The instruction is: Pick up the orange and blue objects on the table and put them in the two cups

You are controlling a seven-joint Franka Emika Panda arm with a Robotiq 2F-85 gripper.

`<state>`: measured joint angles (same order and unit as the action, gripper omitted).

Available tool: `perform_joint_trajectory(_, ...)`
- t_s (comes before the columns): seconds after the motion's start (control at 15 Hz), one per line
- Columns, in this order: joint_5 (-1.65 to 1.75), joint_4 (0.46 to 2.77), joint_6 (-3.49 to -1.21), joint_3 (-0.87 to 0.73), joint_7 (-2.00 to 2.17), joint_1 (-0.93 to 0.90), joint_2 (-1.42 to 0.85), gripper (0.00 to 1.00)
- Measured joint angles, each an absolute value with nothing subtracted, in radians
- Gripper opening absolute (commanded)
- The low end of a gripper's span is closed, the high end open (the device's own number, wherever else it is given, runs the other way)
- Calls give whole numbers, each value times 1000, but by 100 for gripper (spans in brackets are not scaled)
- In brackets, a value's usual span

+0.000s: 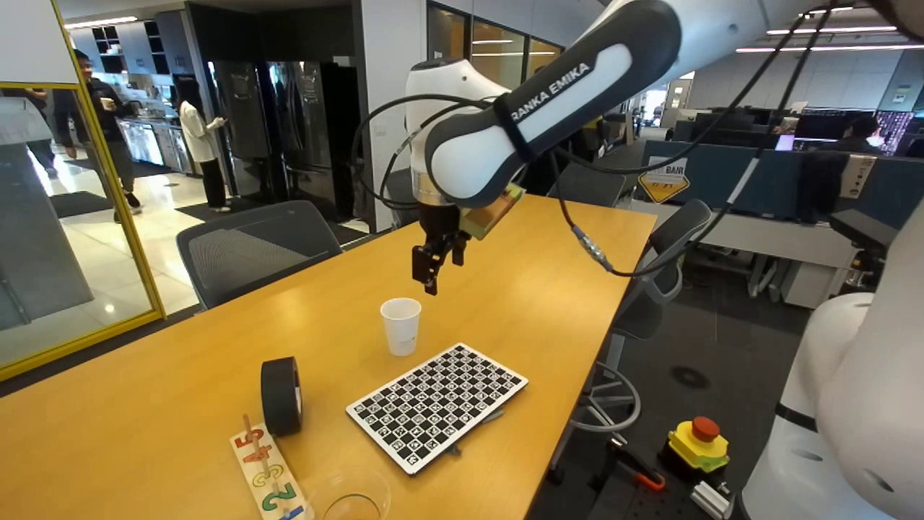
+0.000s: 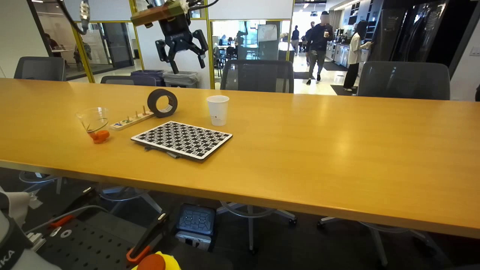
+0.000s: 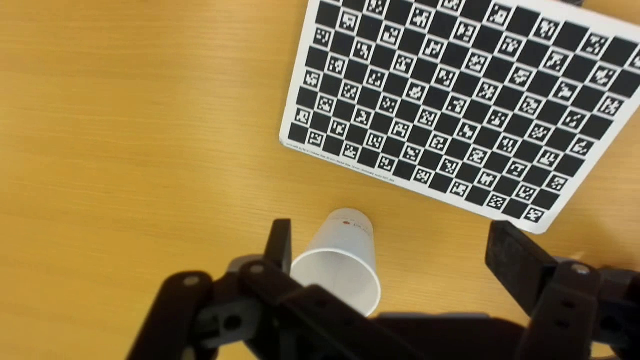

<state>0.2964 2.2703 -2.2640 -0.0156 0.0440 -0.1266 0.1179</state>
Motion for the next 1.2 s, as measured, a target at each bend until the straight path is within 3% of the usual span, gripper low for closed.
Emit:
perform_joint_trajectory(0.6, 260, 2597, -2240, -13, -4, -81, 569, 100)
perform_joint_trajectory(1.2, 88, 2639, -2106, -95, -93, -61, 752, 100)
